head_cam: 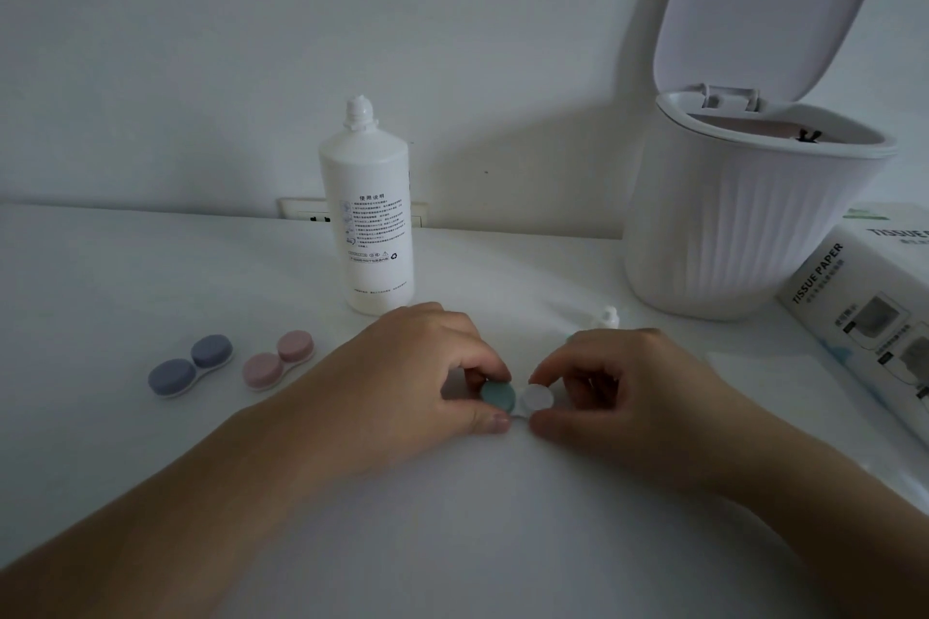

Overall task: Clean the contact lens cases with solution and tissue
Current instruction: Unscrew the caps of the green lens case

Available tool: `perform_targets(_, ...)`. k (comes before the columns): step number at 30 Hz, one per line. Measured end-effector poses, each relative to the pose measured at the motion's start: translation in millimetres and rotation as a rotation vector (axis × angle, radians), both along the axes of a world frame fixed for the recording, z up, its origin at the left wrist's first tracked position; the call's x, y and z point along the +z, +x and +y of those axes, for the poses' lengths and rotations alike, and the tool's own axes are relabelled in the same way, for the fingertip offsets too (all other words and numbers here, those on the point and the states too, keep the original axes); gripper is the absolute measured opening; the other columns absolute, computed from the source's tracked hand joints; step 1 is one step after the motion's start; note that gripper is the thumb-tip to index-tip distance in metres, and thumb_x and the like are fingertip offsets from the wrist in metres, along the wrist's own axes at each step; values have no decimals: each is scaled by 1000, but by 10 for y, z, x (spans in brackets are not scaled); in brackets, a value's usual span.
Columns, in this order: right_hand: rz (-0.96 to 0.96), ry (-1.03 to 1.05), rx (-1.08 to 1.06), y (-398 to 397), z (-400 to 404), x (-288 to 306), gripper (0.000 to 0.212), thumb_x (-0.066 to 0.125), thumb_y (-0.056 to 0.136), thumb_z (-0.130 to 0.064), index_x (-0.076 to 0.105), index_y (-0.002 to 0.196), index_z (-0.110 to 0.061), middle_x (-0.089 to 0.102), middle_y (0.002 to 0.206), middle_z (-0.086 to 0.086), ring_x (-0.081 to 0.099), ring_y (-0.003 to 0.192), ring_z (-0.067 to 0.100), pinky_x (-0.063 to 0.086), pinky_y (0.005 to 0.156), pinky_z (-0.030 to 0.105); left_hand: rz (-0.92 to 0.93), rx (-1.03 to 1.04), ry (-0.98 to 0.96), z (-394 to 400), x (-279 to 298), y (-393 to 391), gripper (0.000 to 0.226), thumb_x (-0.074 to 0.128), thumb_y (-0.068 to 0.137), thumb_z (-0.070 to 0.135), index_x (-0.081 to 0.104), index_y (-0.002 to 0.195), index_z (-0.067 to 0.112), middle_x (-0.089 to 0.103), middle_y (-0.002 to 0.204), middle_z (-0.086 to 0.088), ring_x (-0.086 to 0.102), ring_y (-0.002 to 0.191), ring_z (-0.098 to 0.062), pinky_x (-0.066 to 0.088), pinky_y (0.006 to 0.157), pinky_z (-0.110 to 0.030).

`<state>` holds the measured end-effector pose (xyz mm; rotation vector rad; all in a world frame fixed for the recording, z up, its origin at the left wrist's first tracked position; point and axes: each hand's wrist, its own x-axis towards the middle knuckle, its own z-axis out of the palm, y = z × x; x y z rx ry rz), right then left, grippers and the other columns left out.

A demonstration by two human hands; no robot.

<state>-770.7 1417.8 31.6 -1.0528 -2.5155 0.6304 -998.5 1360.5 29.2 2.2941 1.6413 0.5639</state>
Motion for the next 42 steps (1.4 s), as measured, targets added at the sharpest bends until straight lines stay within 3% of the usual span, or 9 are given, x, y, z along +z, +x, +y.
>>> perform_targets(10, 74, -92, -11, -18, -18, 16, 10, 81, 77, -41, 74, 80, -36, 62, 72, -10, 50, 57, -1, 40, 55, 11, -45, 109, -25, -48, 6, 79, 23, 75, 79, 52, 73, 97, 37, 61, 89, 21, 55, 88, 5, 45, 71, -18)
perform_targets(17, 63, -116, -24, -27, -12, 24, 11, 81, 77, -42, 76, 83, -35, 60, 66, -17, 51, 57, -2, 40, 56, 10, -70, 169, -18, -83, -14, 128, 22, 79, 78, 48, 74, 95, 34, 61, 85, 16, 56, 82, 3, 45, 67, -17)
perform_targets(28, 65, -110, -21, -29, 10, 12, 9, 81, 79, -42, 74, 83, -41, 60, 66, -25, 53, 57, -5, 41, 58, 7, -99, 240, -76, -91, -52, 143, 21, 74, 74, 56, 69, 86, 40, 61, 82, 19, 59, 75, 0, 58, 72, -41)
perform_targets(37, 102, -102, -15, -15, 45, -32, 12, 82, 74, -44, 70, 74, -46, 61, 63, -22, 53, 54, -2, 41, 55, 10, -89, 292, -128, -79, -39, 168, 29, 66, 65, 65, 67, 87, 47, 62, 80, 23, 61, 72, 0, 59, 72, -43)
perform_targets(42, 112, -99, -16, -9, 61, -54, 9, 81, 74, -46, 73, 79, -44, 61, 63, -18, 51, 53, -2, 40, 55, 10, -84, 329, -147, -95, -21, 196, 30, 62, 61, 70, 65, 84, 50, 62, 80, 24, 61, 74, -1, 59, 75, -46)
